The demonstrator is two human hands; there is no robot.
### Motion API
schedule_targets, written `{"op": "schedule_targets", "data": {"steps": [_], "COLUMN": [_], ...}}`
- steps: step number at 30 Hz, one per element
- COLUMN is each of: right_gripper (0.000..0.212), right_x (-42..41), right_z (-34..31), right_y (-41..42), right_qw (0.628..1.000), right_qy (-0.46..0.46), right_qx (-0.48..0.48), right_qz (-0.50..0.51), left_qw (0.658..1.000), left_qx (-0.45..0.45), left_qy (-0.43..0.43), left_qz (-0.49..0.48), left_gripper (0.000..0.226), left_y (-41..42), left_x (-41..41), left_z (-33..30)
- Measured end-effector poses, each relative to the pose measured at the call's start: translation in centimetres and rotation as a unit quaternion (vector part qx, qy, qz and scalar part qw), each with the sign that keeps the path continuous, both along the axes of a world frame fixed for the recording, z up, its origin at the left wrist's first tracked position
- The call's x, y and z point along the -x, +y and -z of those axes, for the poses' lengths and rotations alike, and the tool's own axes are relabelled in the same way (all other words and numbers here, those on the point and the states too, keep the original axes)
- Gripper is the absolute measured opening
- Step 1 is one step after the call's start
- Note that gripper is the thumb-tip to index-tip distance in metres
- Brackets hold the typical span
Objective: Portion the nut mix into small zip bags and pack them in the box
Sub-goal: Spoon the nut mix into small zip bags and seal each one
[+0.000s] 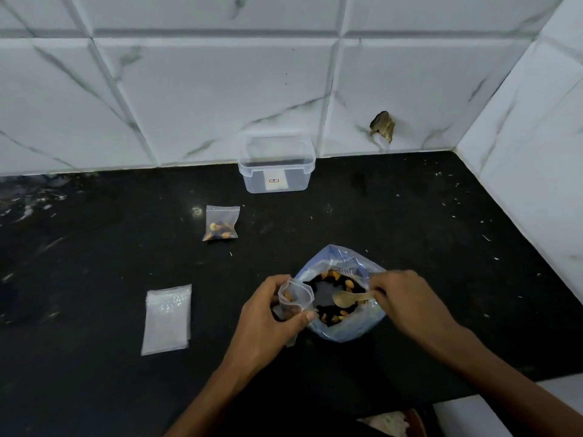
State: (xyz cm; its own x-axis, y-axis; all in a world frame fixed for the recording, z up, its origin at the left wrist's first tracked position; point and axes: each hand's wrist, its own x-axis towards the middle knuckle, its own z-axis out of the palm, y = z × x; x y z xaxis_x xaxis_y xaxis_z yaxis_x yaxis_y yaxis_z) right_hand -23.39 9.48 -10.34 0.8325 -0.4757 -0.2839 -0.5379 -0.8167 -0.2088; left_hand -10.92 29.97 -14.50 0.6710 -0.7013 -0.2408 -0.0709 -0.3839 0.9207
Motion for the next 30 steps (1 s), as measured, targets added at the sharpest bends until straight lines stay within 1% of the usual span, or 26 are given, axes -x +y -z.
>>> {"op": "schedule_targets", "data": {"steps": [3,6,8,10,12,16,20,25,27,30], "right_gripper": [0.019,0.018,0.015,0.012,0.012,0.017,0.018,0.012,0.01,0.012], "right_x": [-0.9,-1.8,-2.2,-2.3,-2.1,-1.5,-1.0,0.3,0.8,1.4], "right_z": [1.4,2.3,2.9,3.4,3.4,2.6,1.5,0.2,-0.4,-1.9], "right_y": [0.8,1.1,1.2,1.3,1.1,0.7,0.2,-0.9,-1.4,-1.9], "right_qw": [0.999,0.996,0.988,0.97,0.956,0.96,0.961,0.957,0.95,0.917], "right_qy": [-0.035,-0.014,-0.03,-0.043,-0.049,-0.062,-0.056,-0.065,-0.073,-0.112], "right_qx": [-0.023,-0.089,-0.148,-0.212,-0.253,-0.233,-0.22,-0.225,-0.24,-0.305], "right_qz": [-0.008,-0.006,0.045,0.106,0.142,0.143,0.16,0.171,0.188,0.233], "left_qw": [1.0,0.999,1.0,1.0,1.0,1.0,1.0,1.0,1.0,1.0], "left_qx": [0.002,0.003,0.002,0.002,0.004,0.003,0.006,0.007,0.003,0.004], "left_qy": [0.014,0.023,0.022,0.017,0.014,0.012,0.007,0.001,-0.004,-0.012], "left_qz": [0.018,0.022,0.022,0.02,0.015,0.012,0.006,-0.003,-0.003,-0.004], "left_gripper": [0.049,0.046,0.046,0.046,0.047,0.046,0.046,0.047,0.048,0.048], "left_y": [-0.2,-0.3,-0.3,-0.4,-0.4,-0.2,-0.1,-0.2,-0.2,-0.4], "left_x": [0.1,0.0,0.1,0.1,0.2,-0.1,-0.4,-0.8,-0.8,-0.8], "left_z": [-0.3,-0.5,-0.6,-0.6,-0.6,-0.7,-0.8,-0.8,-0.8,-0.8]}}
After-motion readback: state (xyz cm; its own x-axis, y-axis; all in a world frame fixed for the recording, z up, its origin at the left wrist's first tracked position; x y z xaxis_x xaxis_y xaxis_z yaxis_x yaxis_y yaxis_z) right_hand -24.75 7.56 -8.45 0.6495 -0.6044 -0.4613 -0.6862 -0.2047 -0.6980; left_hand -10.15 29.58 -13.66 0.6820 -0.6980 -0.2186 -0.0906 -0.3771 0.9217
